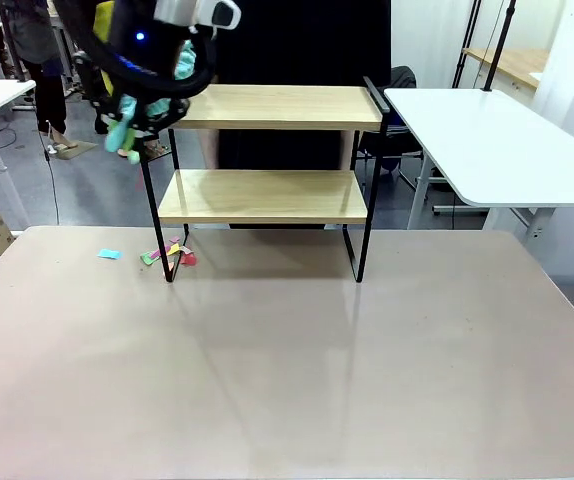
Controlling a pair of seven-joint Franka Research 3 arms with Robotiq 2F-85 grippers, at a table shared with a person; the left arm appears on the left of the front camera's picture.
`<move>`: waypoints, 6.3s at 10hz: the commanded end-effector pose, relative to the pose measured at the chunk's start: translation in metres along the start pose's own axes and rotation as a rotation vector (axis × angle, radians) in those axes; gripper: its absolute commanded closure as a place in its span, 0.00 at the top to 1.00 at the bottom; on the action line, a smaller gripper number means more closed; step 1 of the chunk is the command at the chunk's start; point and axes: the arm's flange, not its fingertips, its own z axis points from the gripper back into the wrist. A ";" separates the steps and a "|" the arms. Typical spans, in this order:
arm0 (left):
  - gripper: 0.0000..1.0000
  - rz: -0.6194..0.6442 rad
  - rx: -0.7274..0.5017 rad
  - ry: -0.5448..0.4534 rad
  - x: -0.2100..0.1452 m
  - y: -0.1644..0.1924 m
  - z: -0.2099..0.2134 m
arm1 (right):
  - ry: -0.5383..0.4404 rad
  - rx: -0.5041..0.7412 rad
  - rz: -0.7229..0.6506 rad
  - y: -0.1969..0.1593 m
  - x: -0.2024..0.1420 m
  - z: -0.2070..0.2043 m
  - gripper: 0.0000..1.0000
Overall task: Clean the shelf.
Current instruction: Clean the specific section of the Shelf indicated by the human with the Duster, then hand the Duster back to the human.
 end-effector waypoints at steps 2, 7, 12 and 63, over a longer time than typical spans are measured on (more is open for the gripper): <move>0.13 0.137 0.135 -0.205 -0.033 0.035 0.016 | -0.004 0.000 0.006 0.000 0.003 -0.001 1.00; 0.13 0.147 0.036 -0.257 -0.053 0.044 0.065 | -0.004 0.000 0.006 0.000 0.003 -0.001 1.00; 0.13 0.166 0.018 -0.294 -0.058 0.056 0.067 | -0.004 0.000 0.006 0.000 0.003 -0.001 1.00; 0.13 -1.620 -0.578 -0.151 -0.125 0.204 -0.100 | -0.034 0.098 -0.021 0.023 0.042 -0.026 1.00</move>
